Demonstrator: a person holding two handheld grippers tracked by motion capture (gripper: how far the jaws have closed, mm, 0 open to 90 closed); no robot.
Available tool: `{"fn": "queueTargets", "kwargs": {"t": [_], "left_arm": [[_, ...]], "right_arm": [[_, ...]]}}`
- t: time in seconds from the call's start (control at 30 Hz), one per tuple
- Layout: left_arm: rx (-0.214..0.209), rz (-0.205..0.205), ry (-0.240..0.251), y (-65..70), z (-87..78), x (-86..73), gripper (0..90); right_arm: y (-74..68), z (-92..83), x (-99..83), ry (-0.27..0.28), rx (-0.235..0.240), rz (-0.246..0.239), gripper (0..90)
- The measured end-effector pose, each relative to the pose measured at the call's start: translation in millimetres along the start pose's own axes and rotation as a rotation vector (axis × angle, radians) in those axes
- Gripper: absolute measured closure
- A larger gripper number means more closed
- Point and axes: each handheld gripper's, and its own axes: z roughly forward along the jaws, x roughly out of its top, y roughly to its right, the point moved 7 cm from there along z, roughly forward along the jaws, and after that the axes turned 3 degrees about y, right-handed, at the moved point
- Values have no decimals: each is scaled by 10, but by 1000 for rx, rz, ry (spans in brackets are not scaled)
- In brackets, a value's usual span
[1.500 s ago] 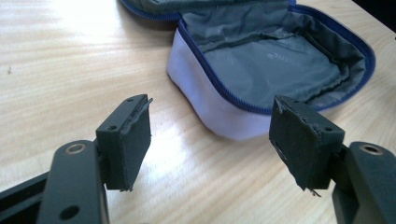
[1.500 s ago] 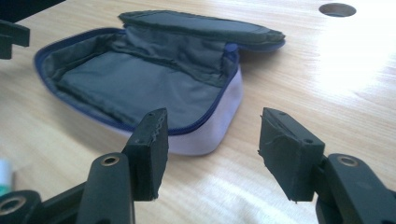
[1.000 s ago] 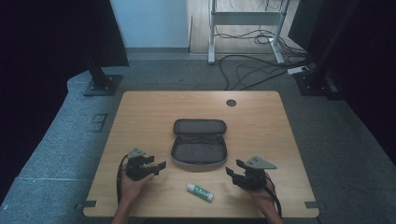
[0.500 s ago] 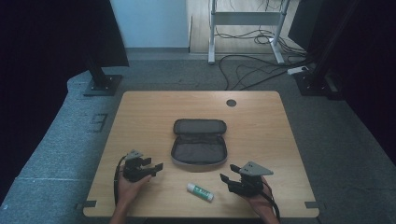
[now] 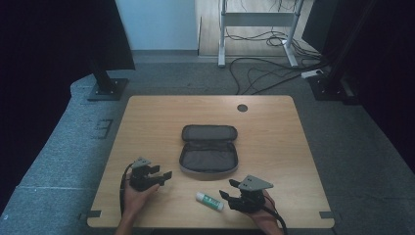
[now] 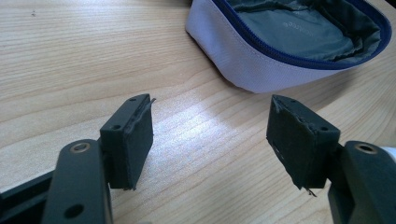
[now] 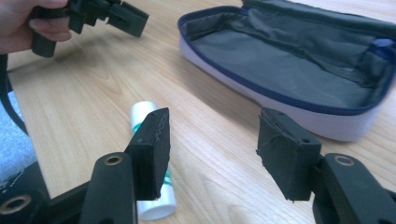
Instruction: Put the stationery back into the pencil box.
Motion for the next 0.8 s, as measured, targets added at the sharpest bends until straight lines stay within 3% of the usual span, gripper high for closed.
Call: {"fn": "queueTargets", "kwargs": {"t": [0.43, 0.8], "left_arm": [[-6, 17, -11, 45, 28, -1, 319], [-12, 30, -19, 74, 50, -7, 318]], "right_arm": [[-296, 241, -74, -47, 66, -38, 452], [-397, 367, -169, -94, 87, -57, 473]]}}
